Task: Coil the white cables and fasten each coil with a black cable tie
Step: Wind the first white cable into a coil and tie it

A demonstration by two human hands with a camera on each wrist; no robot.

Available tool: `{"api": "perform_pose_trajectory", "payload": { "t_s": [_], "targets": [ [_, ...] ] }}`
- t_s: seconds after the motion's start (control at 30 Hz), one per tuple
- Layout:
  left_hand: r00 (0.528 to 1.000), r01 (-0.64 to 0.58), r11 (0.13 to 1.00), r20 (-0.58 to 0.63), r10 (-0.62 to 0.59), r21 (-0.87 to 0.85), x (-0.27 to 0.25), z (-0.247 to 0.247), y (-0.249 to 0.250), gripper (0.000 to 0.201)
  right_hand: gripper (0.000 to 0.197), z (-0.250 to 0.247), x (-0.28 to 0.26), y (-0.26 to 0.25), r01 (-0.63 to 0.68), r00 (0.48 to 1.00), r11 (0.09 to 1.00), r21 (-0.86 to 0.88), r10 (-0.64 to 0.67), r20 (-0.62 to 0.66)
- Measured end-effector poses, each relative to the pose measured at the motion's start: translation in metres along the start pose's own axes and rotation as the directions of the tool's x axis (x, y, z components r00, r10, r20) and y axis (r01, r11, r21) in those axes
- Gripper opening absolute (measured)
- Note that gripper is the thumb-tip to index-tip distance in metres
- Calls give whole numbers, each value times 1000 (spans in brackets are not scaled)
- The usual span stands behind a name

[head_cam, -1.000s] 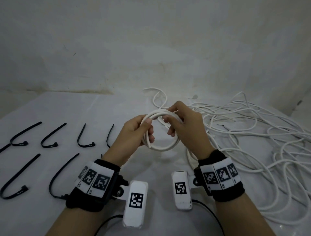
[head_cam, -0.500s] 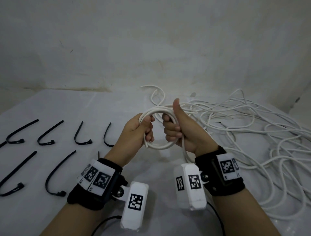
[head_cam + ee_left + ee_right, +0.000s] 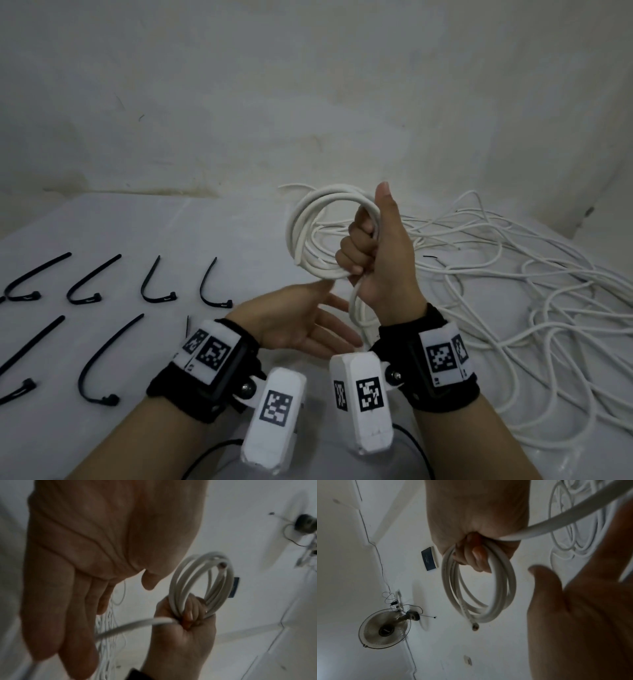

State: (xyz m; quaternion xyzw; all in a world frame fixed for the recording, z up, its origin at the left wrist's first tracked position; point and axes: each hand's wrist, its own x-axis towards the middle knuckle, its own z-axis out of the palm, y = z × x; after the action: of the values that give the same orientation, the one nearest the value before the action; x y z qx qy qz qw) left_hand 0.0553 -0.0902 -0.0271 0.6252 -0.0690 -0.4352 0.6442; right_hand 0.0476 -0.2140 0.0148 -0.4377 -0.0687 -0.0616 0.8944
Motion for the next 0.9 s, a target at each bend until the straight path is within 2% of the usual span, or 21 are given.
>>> {"api": "perform_pose_trajectory", "payload": {
  "t_s": [0.07, 0.17, 0.27, 0.37, 0.53, 0.67, 0.77, 0.9],
  "targets": [
    [1000, 0, 995, 16, 2, -100, 6, 13, 4, 43, 50, 4, -3, 0, 24, 1000, 1000, 6, -24, -11],
    [986, -118, 963, -142, 85, -241, 17, 19, 7, 20, 50, 4, -5, -5, 68, 997, 996, 53, -66, -48],
    [952, -219, 941, -269, 148, -259, 22, 19, 13, 16, 50, 1, -5, -11, 146, 985, 985, 94, -136, -110],
    [917, -307, 929, -327, 231, -205, 17, 17, 23, 8, 50, -2, -4, -13, 198, 966, 975, 96, -178, -188],
    [804, -491, 871, -371, 465, 27, 3, 12, 37, 21, 52, -7, 0, -15, 198, 948, 975, 98, -165, -274],
    [722, -567, 808, -378, 580, 157, -3, 7, 43, 23, 52, -10, 2, -13, 179, 943, 981, 80, -148, -298],
    [685, -597, 782, -393, 614, 181, -1, 4, 41, 26, 53, -10, 3, -10, 165, 943, 984, 59, -140, -303],
    [633, -669, 736, -440, 637, 104, 6, 0, 37, 24, 53, -11, 4, -6, 167, 935, 985, 31, -149, -321]
  ]
}}
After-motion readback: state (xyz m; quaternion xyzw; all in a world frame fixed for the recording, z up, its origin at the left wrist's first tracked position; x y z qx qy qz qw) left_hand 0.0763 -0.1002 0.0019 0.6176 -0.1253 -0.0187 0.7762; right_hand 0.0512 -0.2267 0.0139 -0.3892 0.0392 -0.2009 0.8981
